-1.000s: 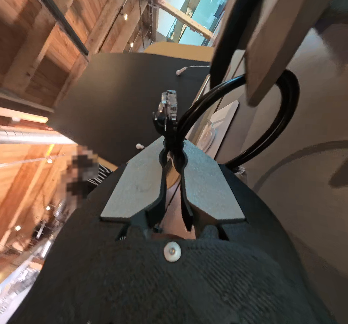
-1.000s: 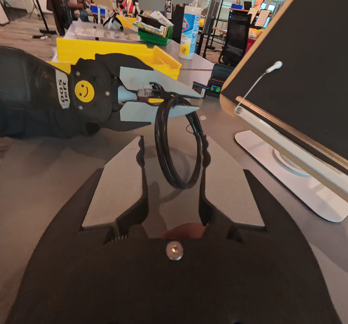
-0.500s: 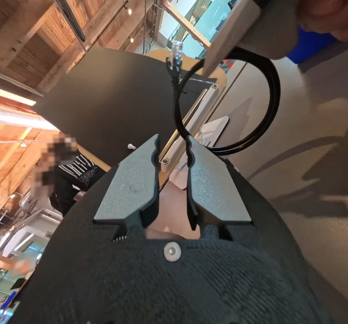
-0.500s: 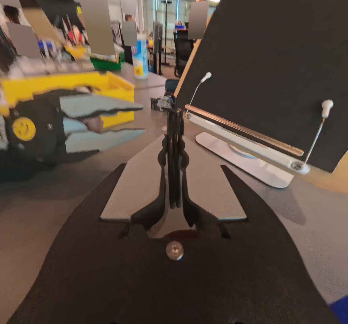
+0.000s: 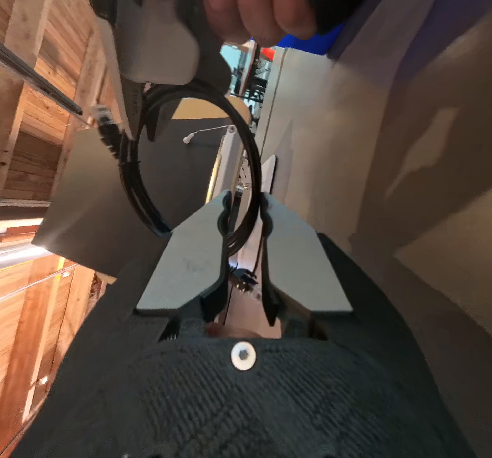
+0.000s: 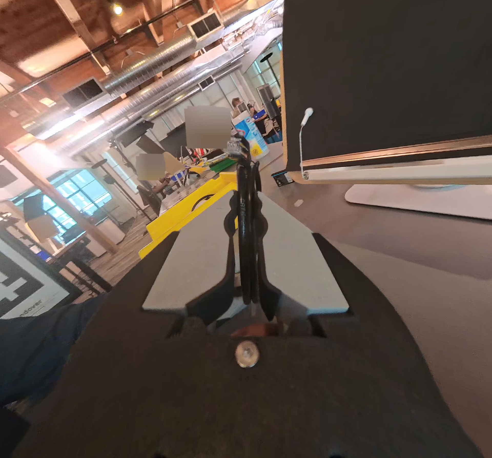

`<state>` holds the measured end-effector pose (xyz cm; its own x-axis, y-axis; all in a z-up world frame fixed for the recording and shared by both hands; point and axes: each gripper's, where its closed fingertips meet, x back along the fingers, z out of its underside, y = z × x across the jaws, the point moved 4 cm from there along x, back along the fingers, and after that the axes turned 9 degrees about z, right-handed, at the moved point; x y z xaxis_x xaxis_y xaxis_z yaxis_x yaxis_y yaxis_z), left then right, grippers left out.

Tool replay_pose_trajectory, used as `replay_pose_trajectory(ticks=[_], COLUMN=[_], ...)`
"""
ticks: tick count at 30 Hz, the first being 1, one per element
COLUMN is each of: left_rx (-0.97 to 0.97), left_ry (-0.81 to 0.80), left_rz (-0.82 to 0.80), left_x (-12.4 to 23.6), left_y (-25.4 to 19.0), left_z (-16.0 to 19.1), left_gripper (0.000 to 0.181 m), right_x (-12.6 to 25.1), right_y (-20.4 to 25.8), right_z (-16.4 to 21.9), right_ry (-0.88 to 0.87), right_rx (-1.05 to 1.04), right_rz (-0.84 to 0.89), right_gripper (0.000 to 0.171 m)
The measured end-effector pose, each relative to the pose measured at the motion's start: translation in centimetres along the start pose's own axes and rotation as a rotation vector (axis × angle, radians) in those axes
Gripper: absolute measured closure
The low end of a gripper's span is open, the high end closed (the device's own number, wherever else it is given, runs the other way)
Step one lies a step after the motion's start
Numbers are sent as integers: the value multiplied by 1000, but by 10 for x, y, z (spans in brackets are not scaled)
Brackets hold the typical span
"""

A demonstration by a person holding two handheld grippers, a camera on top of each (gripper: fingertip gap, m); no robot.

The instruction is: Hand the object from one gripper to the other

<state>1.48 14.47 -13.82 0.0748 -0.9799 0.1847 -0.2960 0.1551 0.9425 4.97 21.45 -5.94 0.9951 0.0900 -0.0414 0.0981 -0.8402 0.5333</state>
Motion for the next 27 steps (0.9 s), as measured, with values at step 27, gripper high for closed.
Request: replay_pose_trajectory(ticks=[27], left_rx=[1288], left_ry=[-874], left_rz=[451], left_x=[60], left_y=[75], left_z=[0], left_gripper=[161], right_x=[-14], right_y=[-10], right_z=[32], right_ry=[176], right_rx=[225], right_rz=[-29], right_gripper=[165])
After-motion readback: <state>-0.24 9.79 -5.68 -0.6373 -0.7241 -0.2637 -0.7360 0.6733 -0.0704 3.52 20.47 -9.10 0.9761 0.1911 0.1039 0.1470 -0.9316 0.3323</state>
